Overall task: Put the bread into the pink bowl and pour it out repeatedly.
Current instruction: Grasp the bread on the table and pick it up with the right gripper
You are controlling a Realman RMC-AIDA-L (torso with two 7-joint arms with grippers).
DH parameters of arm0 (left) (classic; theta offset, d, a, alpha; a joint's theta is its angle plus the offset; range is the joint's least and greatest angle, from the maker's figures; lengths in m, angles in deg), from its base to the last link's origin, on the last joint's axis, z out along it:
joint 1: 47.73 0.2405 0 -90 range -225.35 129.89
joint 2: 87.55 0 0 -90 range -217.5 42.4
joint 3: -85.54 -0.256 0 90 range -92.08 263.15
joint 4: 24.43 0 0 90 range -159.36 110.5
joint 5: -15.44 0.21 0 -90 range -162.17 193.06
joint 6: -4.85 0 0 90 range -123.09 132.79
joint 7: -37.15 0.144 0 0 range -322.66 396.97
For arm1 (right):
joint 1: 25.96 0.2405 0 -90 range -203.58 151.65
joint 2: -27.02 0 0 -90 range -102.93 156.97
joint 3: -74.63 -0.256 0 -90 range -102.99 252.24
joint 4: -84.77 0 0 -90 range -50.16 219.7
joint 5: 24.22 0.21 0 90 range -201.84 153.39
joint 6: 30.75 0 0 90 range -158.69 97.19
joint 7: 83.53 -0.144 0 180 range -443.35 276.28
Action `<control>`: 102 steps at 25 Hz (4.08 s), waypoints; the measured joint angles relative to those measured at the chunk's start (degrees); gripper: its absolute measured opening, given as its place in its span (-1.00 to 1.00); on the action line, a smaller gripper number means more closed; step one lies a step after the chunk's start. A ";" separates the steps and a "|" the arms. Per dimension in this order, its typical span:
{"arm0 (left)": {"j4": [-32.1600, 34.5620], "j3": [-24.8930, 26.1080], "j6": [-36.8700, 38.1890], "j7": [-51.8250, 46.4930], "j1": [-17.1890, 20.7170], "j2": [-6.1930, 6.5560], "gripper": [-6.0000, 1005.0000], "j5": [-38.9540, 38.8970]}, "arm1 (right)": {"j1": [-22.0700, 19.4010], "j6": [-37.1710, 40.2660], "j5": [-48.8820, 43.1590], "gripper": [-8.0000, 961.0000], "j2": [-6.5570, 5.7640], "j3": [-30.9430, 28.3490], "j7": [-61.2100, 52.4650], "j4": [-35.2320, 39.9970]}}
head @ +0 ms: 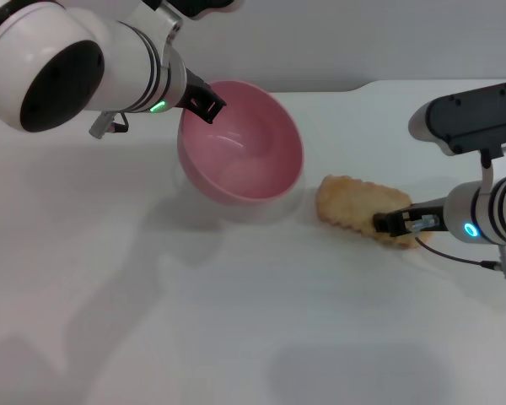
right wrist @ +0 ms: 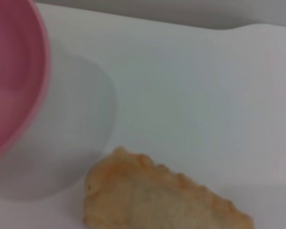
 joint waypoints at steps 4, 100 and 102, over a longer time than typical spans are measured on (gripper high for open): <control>-0.57 0.03 0.22 0.01 0.07 0.13 -0.93 0.18 | -2.93 -2.77 -1.19 0.17 -0.07 0.02 0.09 7.88; -3.89 0.88 0.26 0.81 -0.09 0.26 -0.93 0.52 | -4.36 -1.28 -2.11 0.41 0.13 5.12 -4.96 6.33; -3.88 0.88 0.26 0.81 -0.09 0.26 -0.93 0.52 | -4.08 -1.19 -2.10 0.39 0.14 5.12 -4.96 5.68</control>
